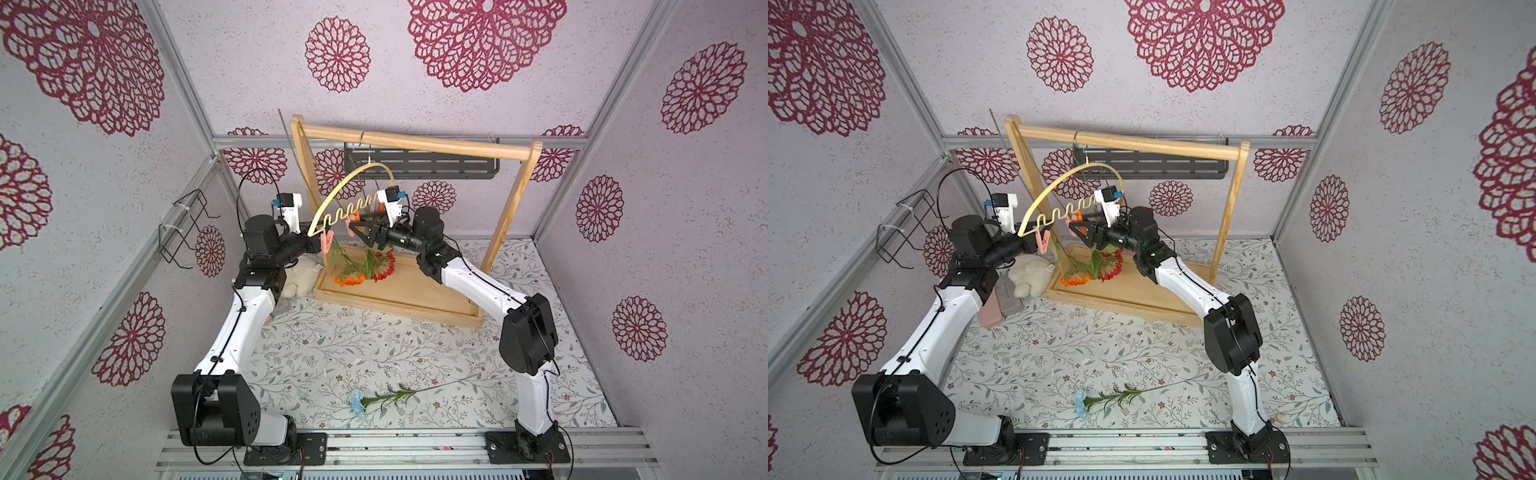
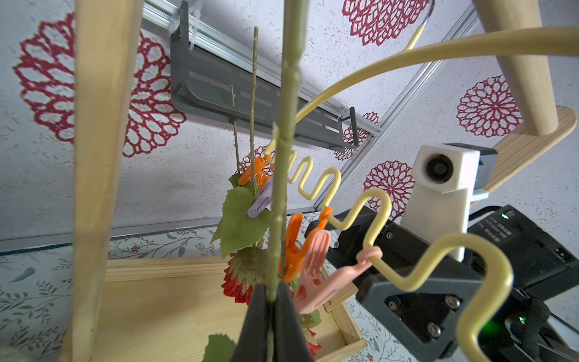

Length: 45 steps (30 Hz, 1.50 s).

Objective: Dry the flowers on a clothes hanger
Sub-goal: Open the clamp at the hanger.

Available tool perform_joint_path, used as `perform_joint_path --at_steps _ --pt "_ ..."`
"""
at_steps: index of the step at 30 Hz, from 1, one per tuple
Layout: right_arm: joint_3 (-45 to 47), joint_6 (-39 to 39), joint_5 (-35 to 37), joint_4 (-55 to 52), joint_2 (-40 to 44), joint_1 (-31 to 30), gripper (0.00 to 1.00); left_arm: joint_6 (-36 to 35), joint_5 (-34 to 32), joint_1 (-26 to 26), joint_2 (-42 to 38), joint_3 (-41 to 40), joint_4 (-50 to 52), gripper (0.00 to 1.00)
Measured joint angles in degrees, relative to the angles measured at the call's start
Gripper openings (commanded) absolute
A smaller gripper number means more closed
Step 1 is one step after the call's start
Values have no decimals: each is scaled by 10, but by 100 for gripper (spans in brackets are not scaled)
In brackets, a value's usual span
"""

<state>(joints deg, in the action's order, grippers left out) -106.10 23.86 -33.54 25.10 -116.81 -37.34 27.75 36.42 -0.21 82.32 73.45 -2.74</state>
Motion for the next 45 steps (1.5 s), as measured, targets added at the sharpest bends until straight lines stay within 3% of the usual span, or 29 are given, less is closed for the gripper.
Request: perform_joint_path --at_steps 21,45 --pt "82 -19 4 18 40 3 62 0 22 0 0 -3 -9 0" --pt "60 -23 4 35 51 3 65 32 92 0 32 -3 -35 0"
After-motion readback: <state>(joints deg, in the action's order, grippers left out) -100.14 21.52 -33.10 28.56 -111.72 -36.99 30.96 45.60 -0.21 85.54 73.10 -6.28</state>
